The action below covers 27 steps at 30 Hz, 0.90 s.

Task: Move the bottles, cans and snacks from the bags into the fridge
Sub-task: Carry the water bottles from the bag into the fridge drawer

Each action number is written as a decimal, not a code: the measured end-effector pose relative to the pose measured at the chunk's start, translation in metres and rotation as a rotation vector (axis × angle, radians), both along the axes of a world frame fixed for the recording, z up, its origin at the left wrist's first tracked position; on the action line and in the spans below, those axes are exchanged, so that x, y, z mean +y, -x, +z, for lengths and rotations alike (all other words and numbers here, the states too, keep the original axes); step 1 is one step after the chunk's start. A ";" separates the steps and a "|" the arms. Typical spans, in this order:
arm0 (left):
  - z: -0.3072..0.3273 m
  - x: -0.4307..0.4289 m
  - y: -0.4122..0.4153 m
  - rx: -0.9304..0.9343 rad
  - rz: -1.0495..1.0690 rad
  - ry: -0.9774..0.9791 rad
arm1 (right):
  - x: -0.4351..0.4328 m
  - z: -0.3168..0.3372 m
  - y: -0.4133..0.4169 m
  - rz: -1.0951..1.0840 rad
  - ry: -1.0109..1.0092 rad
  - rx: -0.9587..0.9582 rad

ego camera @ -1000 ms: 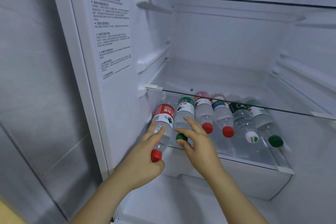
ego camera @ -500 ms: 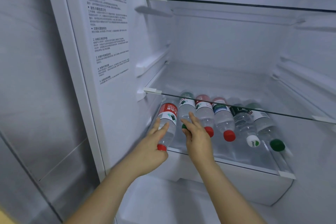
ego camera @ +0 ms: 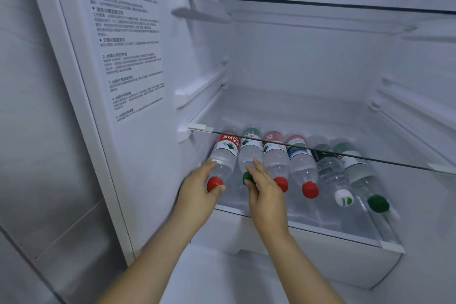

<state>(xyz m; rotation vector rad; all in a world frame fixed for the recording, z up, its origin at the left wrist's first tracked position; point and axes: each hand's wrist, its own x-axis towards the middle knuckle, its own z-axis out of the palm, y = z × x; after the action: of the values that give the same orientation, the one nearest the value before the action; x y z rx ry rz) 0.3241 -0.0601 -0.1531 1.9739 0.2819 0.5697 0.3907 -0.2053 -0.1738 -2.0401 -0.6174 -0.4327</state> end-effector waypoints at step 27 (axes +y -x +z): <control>0.023 -0.009 0.012 0.019 -0.045 -0.170 | -0.003 0.009 0.008 0.007 0.016 0.059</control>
<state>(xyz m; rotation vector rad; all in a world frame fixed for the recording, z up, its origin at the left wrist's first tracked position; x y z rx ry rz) 0.3119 -0.0692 -0.1303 2.1446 0.2057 0.5618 0.3831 -0.2084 -0.1651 -2.0573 -0.5938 -0.3628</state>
